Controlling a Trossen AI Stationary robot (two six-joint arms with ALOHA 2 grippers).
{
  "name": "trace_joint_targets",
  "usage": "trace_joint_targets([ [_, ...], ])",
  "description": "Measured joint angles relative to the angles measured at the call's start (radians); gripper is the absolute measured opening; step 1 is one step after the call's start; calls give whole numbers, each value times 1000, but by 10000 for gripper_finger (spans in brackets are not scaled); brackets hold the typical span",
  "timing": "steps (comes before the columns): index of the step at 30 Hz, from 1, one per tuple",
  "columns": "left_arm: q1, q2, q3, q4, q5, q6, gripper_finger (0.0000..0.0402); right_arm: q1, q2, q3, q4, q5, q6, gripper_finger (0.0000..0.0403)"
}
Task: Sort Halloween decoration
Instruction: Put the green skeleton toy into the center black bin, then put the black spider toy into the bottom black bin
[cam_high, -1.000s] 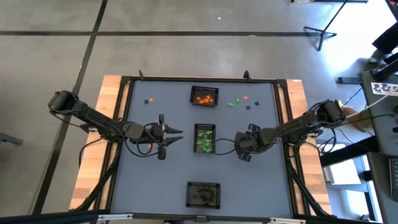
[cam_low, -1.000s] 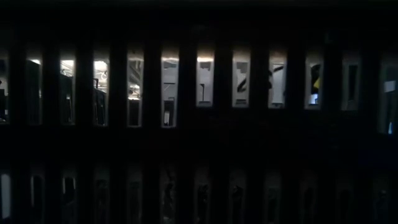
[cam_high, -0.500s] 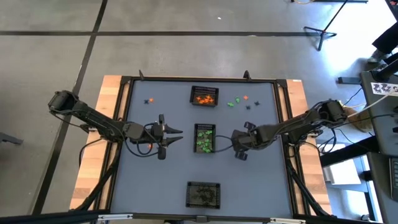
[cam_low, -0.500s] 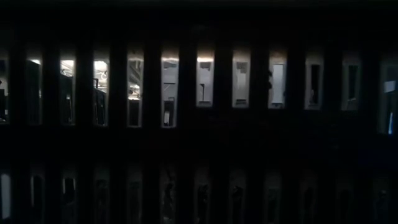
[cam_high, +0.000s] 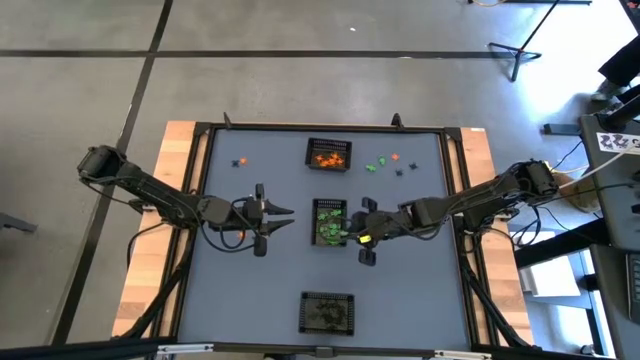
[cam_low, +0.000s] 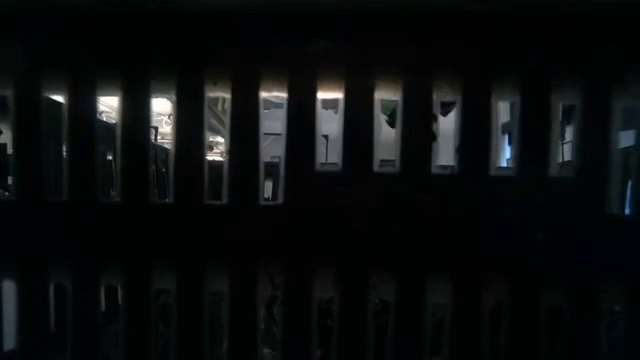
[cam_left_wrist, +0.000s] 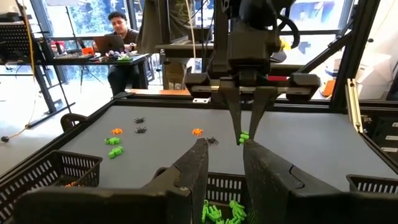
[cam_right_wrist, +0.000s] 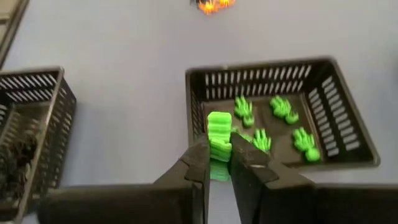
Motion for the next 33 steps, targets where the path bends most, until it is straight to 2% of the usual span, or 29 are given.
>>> trace_joint_targets([
  [5, 0, 0, 0, 0, 0, 0, 94, -15, 0, 0, 30, -11, -5, 48],
  [8, 0, 0, 0, 0, 0, 0, 94, -28, 0, 0, 31, -29, -27, 64],
  [18, 0, 0, 0, 0, 0, 0, 94, -34, -1, 0, 55, -34, -56, 186],
  [22, 0, 0, 0, 0, 0, 0, 94, -34, -29, 0, -75, -13, -35, 209],
  [29, 0, 0, 0, 0, 0, 0, 94, -25, -85, -1, -437, -7, 118, 199],
  [33, 0, 0, 0, 1, 0, 0, 94, -10, -133, -39, -480, 30, 156, 190],
])
